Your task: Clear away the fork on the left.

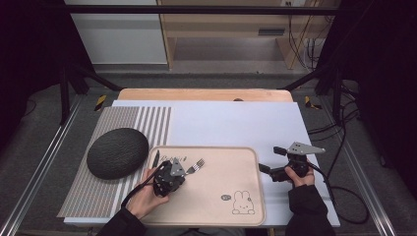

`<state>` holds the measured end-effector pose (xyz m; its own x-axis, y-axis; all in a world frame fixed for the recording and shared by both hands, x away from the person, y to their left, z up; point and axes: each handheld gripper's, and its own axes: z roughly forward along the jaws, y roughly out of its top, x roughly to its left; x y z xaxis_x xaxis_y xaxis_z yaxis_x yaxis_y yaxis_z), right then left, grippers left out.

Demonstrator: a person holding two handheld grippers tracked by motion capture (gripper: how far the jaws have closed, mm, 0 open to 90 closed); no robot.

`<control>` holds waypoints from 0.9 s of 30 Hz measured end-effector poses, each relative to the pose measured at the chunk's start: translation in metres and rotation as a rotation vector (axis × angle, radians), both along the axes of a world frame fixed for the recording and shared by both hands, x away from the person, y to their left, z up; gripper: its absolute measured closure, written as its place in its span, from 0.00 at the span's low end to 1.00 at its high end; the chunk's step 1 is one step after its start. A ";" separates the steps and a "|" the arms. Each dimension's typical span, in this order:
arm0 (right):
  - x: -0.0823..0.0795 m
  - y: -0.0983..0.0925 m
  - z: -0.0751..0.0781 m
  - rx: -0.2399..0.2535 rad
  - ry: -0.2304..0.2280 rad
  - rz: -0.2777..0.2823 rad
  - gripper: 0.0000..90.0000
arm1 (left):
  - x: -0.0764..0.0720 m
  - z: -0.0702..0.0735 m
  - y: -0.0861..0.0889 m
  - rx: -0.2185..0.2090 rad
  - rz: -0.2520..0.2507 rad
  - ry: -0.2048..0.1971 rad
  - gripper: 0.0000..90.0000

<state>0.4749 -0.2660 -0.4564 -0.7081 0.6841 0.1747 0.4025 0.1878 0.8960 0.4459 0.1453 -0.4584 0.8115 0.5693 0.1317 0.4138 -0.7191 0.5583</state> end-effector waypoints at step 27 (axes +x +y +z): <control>0.000 0.000 0.000 -0.003 0.000 0.001 0.00 | 0.007 0.000 0.020 0.017 0.083 -0.014 1.00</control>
<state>0.4752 -0.2660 -0.4568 -0.7085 0.6841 0.1731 0.4027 0.1904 0.8953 0.4528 0.1656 -0.4581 0.7593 0.6325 0.1529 0.4649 -0.6917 0.5526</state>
